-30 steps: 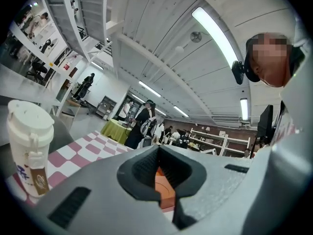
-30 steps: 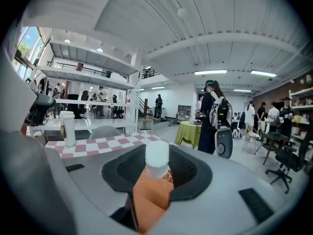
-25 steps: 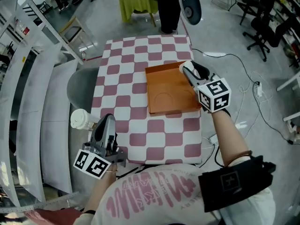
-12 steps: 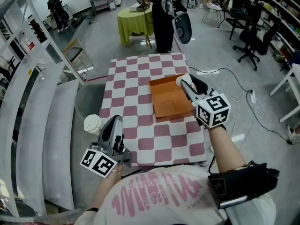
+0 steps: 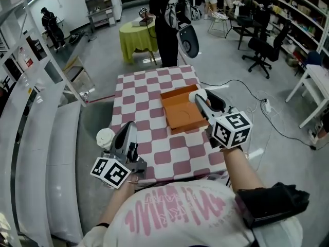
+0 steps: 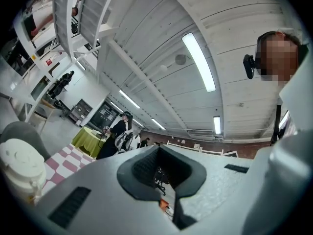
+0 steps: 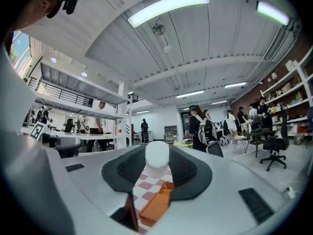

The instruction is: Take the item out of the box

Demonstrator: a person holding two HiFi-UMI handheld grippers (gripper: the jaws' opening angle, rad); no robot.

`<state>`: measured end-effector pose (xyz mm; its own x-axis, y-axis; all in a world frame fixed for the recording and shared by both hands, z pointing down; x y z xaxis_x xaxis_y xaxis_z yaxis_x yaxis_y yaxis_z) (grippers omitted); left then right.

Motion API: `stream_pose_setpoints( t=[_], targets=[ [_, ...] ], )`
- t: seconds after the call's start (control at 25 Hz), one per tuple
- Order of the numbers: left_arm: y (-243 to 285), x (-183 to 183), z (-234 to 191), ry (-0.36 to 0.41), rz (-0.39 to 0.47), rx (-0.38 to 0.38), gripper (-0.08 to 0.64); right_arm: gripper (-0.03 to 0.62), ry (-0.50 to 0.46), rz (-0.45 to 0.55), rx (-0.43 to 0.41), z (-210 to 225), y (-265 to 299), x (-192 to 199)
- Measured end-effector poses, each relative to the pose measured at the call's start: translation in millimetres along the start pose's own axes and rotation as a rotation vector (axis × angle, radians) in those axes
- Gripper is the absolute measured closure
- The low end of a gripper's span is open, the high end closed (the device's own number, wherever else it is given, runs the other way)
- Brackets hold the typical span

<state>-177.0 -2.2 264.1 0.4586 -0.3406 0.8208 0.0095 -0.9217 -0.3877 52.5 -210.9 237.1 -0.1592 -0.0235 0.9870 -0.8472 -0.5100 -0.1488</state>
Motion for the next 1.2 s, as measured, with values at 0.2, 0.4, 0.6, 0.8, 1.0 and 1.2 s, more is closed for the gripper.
stream_pose_setpoints(
  t=[0.2,0.4,0.6,0.8,1.0,1.2],
  targets=[
    [-17.3,-2.9,-3.8,-0.014,-0.041,0.04,0.552,0.448,0.023,0.005,0.038,-31.1,-24.0,5.7],
    [-40.0,2.1,-12.3,-0.019,-0.104,0.036,0.552,0.446,0.078,-0.01,0.065,-58.5,-43.5,22.1],
    [-64.7,15.6,-11.9,-0.006,-0.205,0.023,0.552,0.445,0.102,-0.07,0.061,-85.7,-58.1,42.1],
    [-82.9,21.4,-12.0,-0.018,-0.216,-0.002,0.552,0.445,0.125,-0.095,0.06,-98.2,-67.9,54.4],
    [-87.6,23.4,-2.4,-0.014,-0.204,-0.013,0.552,0.445,0.15,-0.095,0.052,-91.2,-74.6,52.9],
    [-81.3,26.2,14.2,0.007,-0.186,-0.033,0.552,0.445,0.151,-0.104,0.038,-75.2,-82.3,49.7]
  ],
)
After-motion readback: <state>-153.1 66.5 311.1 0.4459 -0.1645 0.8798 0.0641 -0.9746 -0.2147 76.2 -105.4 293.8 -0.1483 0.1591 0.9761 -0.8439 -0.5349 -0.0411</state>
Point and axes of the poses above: the fingertips, and each gripper's own axes: y forward along the fingers, z to its right, x out of its underside, the point moved 7 cm from there along -y, backward along the fingers, and after that the axes turned 8 degrees about z, right-handed, at the moved point
